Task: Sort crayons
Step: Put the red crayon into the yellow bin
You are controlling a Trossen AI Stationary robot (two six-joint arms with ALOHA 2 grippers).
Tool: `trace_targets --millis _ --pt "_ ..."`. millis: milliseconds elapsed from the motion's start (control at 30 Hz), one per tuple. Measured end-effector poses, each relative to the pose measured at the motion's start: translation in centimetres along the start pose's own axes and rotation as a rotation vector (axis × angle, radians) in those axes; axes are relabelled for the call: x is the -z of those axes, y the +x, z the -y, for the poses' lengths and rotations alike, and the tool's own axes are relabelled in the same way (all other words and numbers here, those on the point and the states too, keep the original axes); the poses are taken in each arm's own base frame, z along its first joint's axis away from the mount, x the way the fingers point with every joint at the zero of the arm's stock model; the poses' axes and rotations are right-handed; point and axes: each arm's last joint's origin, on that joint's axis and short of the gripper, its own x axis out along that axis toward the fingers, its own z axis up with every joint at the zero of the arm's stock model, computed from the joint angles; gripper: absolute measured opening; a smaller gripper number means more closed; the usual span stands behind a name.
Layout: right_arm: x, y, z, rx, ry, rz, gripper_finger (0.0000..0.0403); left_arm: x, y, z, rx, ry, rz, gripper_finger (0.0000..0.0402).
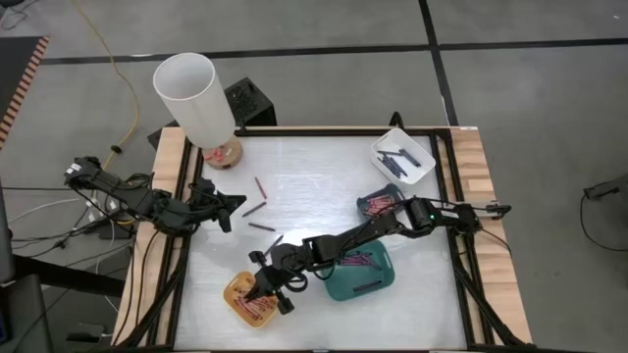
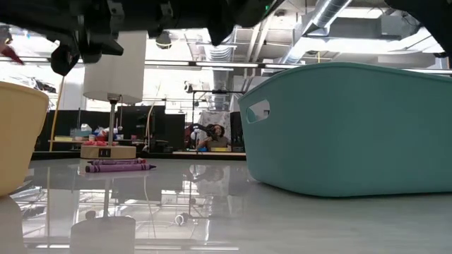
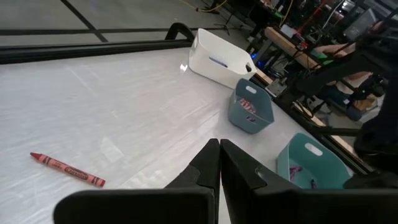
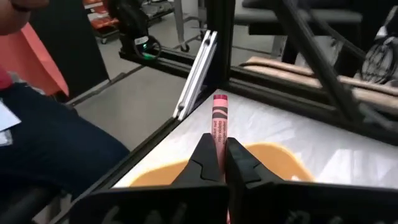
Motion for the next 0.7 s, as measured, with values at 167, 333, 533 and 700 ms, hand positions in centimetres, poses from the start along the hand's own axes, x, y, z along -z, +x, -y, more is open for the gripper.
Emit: trace_targets --millis 167,333,533,700 --pt "1.2 0.1 0.3 -0.022 0.030 0.023 0.0001 0.0 0.0 0.0 0.002 -0.003 0.002 0.0000" --pt "1.3 0.0 0.7 -0.040 0.043 0.028 0.0001 0.0 0.0 0.0 0.001 -0.003 0.003 0.0000" --pt "2.4 0.5 0.9 -0.087 0.078 0.046 0.0001 -0.1 0.0 0.0 -0.011 0.000 0.016 0.0000" --pt "3.4 0.6 1.9 -0.130 0.146 0.066 0.0001 -0.1 0.0 0.0 -0.011 0.000 0.016 0.0000"
